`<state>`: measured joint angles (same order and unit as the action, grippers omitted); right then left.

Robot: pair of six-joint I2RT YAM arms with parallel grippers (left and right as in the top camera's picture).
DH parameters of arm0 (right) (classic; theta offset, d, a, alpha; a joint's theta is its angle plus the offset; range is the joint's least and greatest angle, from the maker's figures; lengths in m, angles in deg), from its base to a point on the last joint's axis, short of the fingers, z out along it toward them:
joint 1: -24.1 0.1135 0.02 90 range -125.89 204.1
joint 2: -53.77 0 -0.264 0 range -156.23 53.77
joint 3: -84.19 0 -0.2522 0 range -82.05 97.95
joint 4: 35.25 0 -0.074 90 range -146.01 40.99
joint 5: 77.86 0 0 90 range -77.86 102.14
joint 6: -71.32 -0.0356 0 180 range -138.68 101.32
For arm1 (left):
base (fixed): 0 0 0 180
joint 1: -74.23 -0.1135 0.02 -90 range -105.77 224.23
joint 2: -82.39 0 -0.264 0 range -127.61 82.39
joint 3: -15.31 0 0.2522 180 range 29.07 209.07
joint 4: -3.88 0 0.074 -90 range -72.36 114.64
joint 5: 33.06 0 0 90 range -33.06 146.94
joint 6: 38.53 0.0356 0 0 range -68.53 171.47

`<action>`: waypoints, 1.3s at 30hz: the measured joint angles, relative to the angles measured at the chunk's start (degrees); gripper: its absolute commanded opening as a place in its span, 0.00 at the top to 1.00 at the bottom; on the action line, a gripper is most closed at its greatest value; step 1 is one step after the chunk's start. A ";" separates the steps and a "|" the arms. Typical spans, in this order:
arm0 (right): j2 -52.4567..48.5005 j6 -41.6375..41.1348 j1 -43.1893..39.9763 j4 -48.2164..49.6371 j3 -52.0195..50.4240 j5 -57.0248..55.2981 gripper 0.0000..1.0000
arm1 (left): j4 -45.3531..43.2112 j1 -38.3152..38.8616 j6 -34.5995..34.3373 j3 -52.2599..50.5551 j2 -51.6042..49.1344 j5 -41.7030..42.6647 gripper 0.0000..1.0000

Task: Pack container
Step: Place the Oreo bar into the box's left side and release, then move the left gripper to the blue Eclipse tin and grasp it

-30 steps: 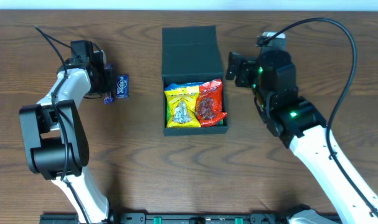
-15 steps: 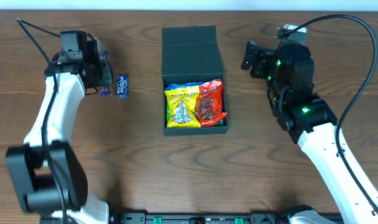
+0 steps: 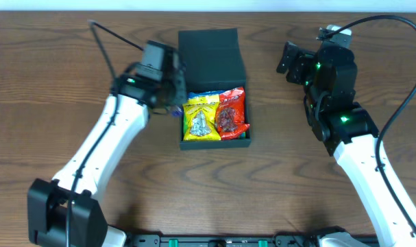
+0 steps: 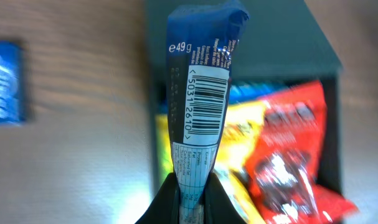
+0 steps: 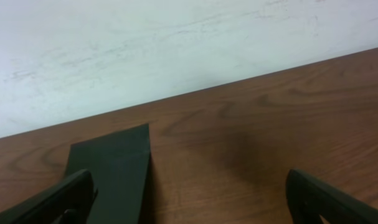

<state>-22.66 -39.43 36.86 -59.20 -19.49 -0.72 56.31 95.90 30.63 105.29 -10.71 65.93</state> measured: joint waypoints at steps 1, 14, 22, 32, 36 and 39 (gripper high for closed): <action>0.00 0.02 0.00 0.02 0.00 0.00 0.02 | 0.85 1.64 -1.22 0.00 0.00 -0.24 0.94; 0.02 0.02 0.00 -1.11 0.00 0.00 0.01 | 1.77 5.07 -7.91 0.00 0.00 -6.01 0.46; 0.02 0.02 0.00 -1.11 0.00 -0.02 0.01 | 1.79 5.03 -6.43 0.00 0.00 -6.69 0.39; 0.02 0.02 0.00 -1.79 0.00 -0.02 0.01 | -2.12 -6.19 3.13 0.00 0.00 -16.98 0.41; 0.04 0.02 0.00 -2.43 0.00 -0.02 0.01 | -5.27 -13.57 5.25 0.00 -1.14 -17.84 0.41; 0.07 0.02 0.00 -2.43 0.00 -0.02 0.01 | -8.04 -15.10 7.67 0.00 -5.42 -17.81 0.40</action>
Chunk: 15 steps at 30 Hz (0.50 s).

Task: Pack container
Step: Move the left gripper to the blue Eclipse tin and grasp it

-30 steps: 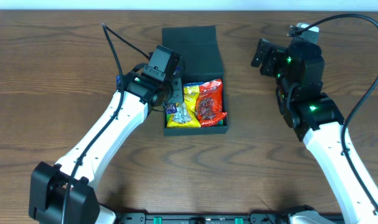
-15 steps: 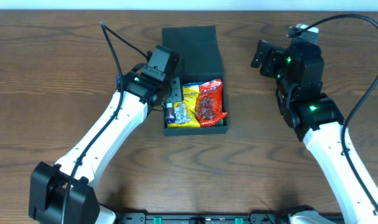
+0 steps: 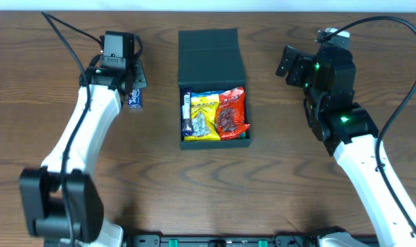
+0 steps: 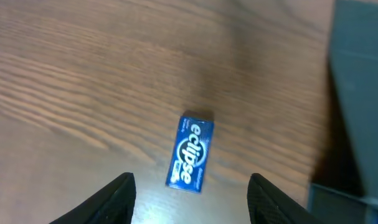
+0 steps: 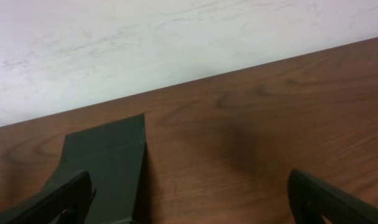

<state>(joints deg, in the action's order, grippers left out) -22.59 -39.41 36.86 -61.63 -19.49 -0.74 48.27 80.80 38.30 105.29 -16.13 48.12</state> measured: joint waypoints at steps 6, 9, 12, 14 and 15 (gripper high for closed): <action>0.02 0.00 0.00 -0.02 0.00 0.00 0.01 | -3.02 -0.15 2.86 0.00 -10.75 0.57 0.39; 0.02 0.00 0.00 -0.02 0.00 0.00 0.01 | -3.93 -0.61 3.13 0.00 -12.72 0.72 0.40; 0.02 0.00 0.00 -0.02 0.00 0.02 0.01 | -4.31 -1.53 3.15 0.00 -14.82 0.94 0.40; 0.02 0.00 0.00 -0.04 0.00 0.00 0.01 | -4.70 -2.21 3.17 0.00 -16.44 1.38 0.40; 0.02 0.00 0.00 -0.04 0.00 0.02 0.00 | -5.03 -2.58 3.15 0.00 -17.31 1.99 0.41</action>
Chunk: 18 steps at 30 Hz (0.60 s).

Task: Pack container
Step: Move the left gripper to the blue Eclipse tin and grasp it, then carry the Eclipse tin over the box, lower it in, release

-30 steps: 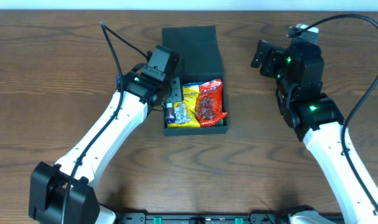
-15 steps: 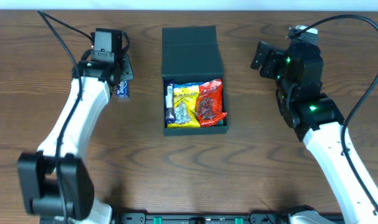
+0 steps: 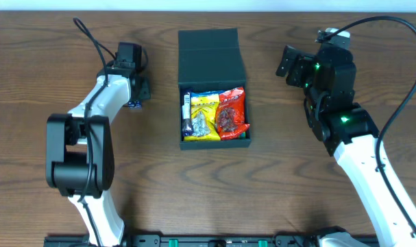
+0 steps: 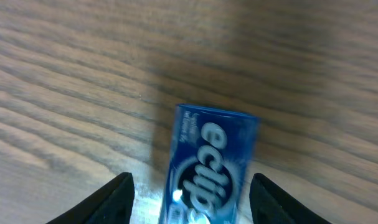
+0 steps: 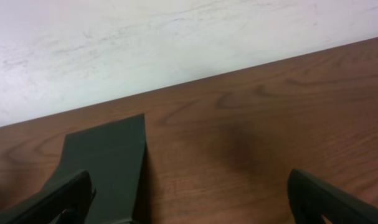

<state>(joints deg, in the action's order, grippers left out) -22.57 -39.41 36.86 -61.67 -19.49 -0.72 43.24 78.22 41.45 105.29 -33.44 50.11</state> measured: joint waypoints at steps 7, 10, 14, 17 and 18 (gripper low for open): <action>0.02 0.00 0.00 -0.02 0.00 -0.02 0.01 | -1.27 -0.72 0.90 0.00 -1.62 2.36 0.70; 0.02 0.00 0.00 -0.02 0.00 0.00 0.01 | -1.11 -0.72 0.90 0.02 -1.62 2.38 0.74; 0.02 0.00 -0.35 0.33 0.00 -0.11 0.01 | 1.05 -0.72 0.90 0.13 -0.96 2.64 0.78; 0.02 0.00 -1.68 0.24 0.00 -0.26 0.01 | 3.65 -0.70 0.90 0.11 1.62 4.83 0.83; 0.02 0.00 -2.14 0.22 0.00 -0.31 0.01 | 4.15 -0.63 0.90 0.11 3.04 5.55 0.83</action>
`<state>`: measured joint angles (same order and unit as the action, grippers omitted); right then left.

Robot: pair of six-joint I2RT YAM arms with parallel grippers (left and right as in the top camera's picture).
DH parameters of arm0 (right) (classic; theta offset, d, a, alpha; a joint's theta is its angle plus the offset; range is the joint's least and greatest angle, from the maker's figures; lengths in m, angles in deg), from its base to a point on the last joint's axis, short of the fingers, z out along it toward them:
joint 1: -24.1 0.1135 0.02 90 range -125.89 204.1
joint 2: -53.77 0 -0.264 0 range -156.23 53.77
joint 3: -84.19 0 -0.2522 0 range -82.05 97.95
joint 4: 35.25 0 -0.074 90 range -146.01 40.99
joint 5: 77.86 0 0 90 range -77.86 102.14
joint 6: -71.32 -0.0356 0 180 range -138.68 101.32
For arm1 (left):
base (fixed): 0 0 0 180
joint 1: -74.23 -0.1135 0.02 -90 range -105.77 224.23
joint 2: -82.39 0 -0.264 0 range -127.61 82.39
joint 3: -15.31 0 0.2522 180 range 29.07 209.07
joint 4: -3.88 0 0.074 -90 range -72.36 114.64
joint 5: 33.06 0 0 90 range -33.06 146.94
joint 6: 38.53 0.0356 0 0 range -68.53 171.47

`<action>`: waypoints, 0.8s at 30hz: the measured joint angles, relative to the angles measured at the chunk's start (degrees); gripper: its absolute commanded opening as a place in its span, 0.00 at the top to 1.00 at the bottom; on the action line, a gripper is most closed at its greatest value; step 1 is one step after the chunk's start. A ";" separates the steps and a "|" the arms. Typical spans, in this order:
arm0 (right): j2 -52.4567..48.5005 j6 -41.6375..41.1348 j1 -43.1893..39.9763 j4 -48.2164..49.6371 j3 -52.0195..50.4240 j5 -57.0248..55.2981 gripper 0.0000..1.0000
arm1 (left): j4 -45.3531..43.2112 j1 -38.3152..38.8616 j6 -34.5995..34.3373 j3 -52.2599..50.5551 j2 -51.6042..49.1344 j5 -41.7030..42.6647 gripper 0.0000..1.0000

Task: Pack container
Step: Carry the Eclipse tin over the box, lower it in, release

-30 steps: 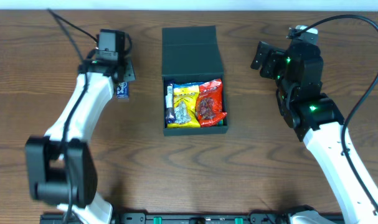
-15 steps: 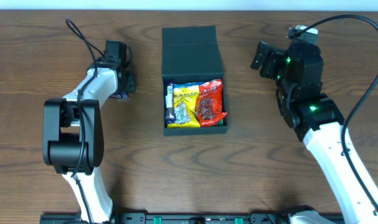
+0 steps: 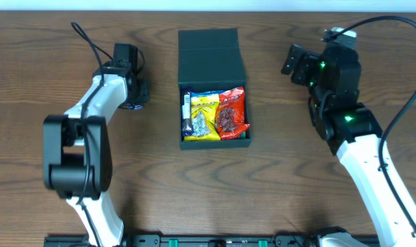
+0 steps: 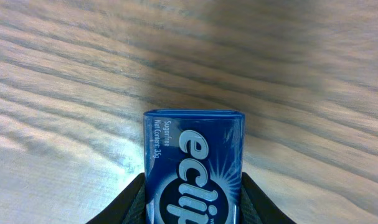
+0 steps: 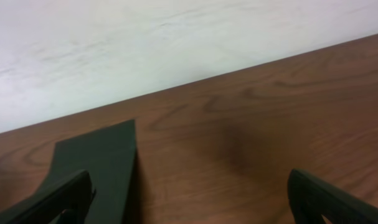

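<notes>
The dark box [image 3: 214,145] sits mid-table with its lid [image 3: 211,48] laid open behind it. Inside are a blue bar [image 3: 186,113] along the left wall, a yellow packet [image 3: 202,118] and a red packet [image 3: 230,113]. A blue Eclipse gum pack [image 4: 195,162] lies on the wood left of the box. My left gripper [image 4: 193,182] is shut on it, a finger pressed against each long side. In the overhead view the left gripper [image 3: 129,92] covers the pack. My right gripper [image 5: 189,205] is open, raised at the box's upper right, holding nothing.
The open lid [image 5: 95,162] shows in the right wrist view at the lower left, with a white wall beyond the table's far edge. Brown wooden tabletop [image 3: 297,165] surrounds the box. Cables trail from both arms.
The left gripper's fingers stood apart on either side of the Eclipse pack; now they press against its sides. The right gripper has shifted slightly to the right.
At first the left gripper held the blue bar over the box's left side. Then the bar lay in the box and the gripper hung open above the Eclipse pack. It then sat low around the pack, and now grips it.
</notes>
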<state>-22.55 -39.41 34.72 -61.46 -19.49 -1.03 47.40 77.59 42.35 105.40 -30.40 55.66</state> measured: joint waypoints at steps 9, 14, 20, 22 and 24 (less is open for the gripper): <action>0.00 0.00 -1.51 -0.13 0.00 -0.39 0.01 | 2.78 5.62 -1.18 0.00 15.34 6.01 0.84; 0.00 0.00 -1.55 -0.15 0.00 -0.39 0.01 | 4.11 14.19 -4.83 0.00 17.44 9.51 0.87; 0.00 0.00 -1.55 -1.33 0.00 -0.39 0.01 | 4.37 24.24 -10.47 0.00 17.44 11.41 0.85; 0.00 0.00 -1.55 -1.68 0.00 -0.39 0.01 | 4.37 26.91 -11.41 0.00 17.44 11.61 0.85; 0.00 0.00 -1.55 -1.95 0.00 -0.37 0.01 | 4.37 28.89 -12.11 0.00 17.44 11.63 0.85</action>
<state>-22.55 -39.41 33.16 -63.40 -19.49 -1.40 51.77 106.48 30.24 105.40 -12.96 67.28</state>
